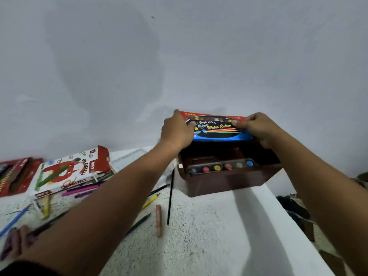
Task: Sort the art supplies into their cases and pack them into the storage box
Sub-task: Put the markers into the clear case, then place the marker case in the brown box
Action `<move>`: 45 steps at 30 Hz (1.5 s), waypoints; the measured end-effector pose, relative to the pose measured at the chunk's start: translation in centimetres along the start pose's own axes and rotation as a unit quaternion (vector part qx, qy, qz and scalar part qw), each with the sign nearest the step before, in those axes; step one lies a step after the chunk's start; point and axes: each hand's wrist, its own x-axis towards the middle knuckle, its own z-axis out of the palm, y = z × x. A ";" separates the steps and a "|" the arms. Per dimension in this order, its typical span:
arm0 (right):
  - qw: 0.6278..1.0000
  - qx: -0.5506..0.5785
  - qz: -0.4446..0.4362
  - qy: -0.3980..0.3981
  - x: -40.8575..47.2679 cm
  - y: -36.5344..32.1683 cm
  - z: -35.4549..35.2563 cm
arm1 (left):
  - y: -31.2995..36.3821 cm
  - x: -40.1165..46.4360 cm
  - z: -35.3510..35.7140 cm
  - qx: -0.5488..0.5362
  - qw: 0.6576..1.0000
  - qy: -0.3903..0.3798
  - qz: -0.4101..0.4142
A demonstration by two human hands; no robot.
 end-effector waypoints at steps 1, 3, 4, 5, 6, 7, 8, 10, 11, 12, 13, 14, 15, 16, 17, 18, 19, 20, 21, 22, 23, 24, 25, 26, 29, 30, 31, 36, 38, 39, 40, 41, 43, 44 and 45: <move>0.999 -0.037 0.011 -0.003 1.0 0.8 -0.4 | 0.6 0.2 1.1 0.049 0.998 -0.035 0.003; 0.994 -0.106 0.037 -0.005 2.2 2.2 -0.7 | 1.2 0.4 3.3 0.124 0.988 -0.092 0.004; 0.990 -0.135 0.050 -0.008 2.6 2.7 -0.6 | 1.3 0.4 4.1 0.151 0.982 -0.114 0.001; 0.986 -0.157 0.058 -0.013 3.1 3.1 -0.5 | 1.3 0.6 5.0 0.170 0.976 -0.134 -0.008; 0.983 -0.173 0.065 -0.022 3.2 3.1 -0.2 | 1.0 0.8 5.7 0.186 0.971 -0.151 -0.019; 0.979 -0.187 0.068 -0.032 3.4 3.3 0.2 | 0.8 0.9 6.2 0.201 0.965 -0.167 -0.033; 0.973 -0.214 0.071 -0.044 3.7 3.3 0.6 | 0.4 1.1 6.7 0.214 0.959 -0.180 -0.049; 0.955 -0.275 0.077 -0.080 4.0 3.8 1.5 | -0.3 1.1 7.3 0.235 0.951 -0.190 -0.064; 0.946 -0.299 0.077 -0.095 4.1 4.2 1.9 | -0.6 1.1 7.6 0.248 0.948 -0.190 -0.063; 0.938 -0.321 0.074 -0.108 4.0 4.3 2.3 | -0.8 1.0 7.7 0.263 0.944 -0.190 -0.058; 0.928 -0.347 0.071 -0.119 4.1 4.5 2.6 | -1.0 1.0 7.8 0.276 0.941 -0.190 -0.049; 0.917 -0.372 0.067 -0.126 4.0 4.5 2.9 | -1.1 1.0 7.9 0.286 0.938 -0.190 -0.040; 0.908 -0.394 0.062 -0.128 3.9 4.5 3.1 | -1.2 1.0 8.0 0.293 0.936 -0.190 -0.031; 0.900 -0.412 0.057 -0.129 3.8 4.4 3.3 | -1.2 0.9 8.0 0.300 0.934 -0.192 -0.021; 0.892 -0.430 0.049 -0.129 3.7 4.3 3.5 | -1.2 0.9 8.0 0.309 0.931 -0.192 -0.013; 0.884 -0.447 0.043 -0.130 3.6 4.2 3.5 | -1.2 0.9 8.2 0.321 0.927 -0.194 -0.005; 0.876 -0.462 0.041 -0.135 3.5 4.1 3.7 | -1.3 0.9 8.2 0.336 0.921 -0.195 0.005; 0.869 -0.473 0.041 -0.140 3.5 4.1 3.7 | -1.4 0.8 8.3 0.352 0.915 -0.196 0.016; 0.864 -0.481 0.040 -0.144 3.4 4.1 3.8 | -1.3 0.8 8.2 0.369 0.909 -0.193 0.031; 0.861 -0.485 0.038 -0.145 3.4 4.2 3.8 | -1.3 0.7 8.2 0.388 0.901 -0.187 0.048; 0.859 -0.490 0.036 -0.142 3.3 4.1 3.9 | -1.2 0.6 8.0 0.408 0.894 -0.176 0.067; 0.856 -0.497 0.036 -0.140 3.3 4.2 4.0 | -1.2 0.5 7.9 0.422 0.887 -0.165 0.085; 0.851 -0.505 0.036 -0.138 3.2 4.1 4.2 | -1.1 0.3 7.6 0.427 0.885 -0.156 0.098; 0.846 -0.514 0.038 -0.137 3.1 4.1 4.2 | -1.0 0.3 7.4 0.416 0.890 -0.153 0.105; 0.840 -0.522 0.050 -0.143 2.9 4.0 4.6 | -1.1 0.5 5.9 0.301 0.936 -0.132 0.123; 0.838 -0.524 0.051 -0.144 2.9 3.9 4.5 | -1.0 0.5 4.9 0.258 0.950 -0.115 0.133; 0.836 -0.528 0.046 -0.141 2.8 3.6 4.8 | -1.2 0.3 3.5 0.222 0.960 -0.089 0.145; 0.857 -0.510 -0.035 -0.065 1.3 0.8 7.2 | -6.8 -2.3 -4.6 0.144 0.976 0.038 0.157; 0.875 -0.471 -0.102 -0.036 0.1 -0.8 9.1 | -11.5 -3.7 -7.5 0.146 0.980 0.055 0.126; 0.882 -0.449 -0.141 -0.022 -0.7 -1.7 10.1 | -13.8 -4.4 -8.8 0.146 0.982 0.057 0.106; 0.886 -0.426 -0.182 -0.012 -1.6 -2.5 11.2 | -15.9 -5.2 -10.1 0.150 0.983 0.058 0.087; 0.887 -0.403 -0.226 -0.005 -2.7 -3.2 12.6 | -17.8 -6.3 -11.5 0.155 0.983 0.062 0.074; 0.879 -0.371 -0.299 0.006 -5.3 -4.3 15.2 | -21.2 -8.7 -14.2 0.161 0.982 0.080 0.064; 0.866 -0.369 -0.338 0.015 -6.8 -4.5 16.6 | -22.7 -9.9 -15.4 0.165 0.980 0.092 0.066; 0.846 -0.375 -0.377 0.020 -8.0 -4.5 17.7 | -24.1 -10.9 -16.2 0.166 0.979 0.103 0.064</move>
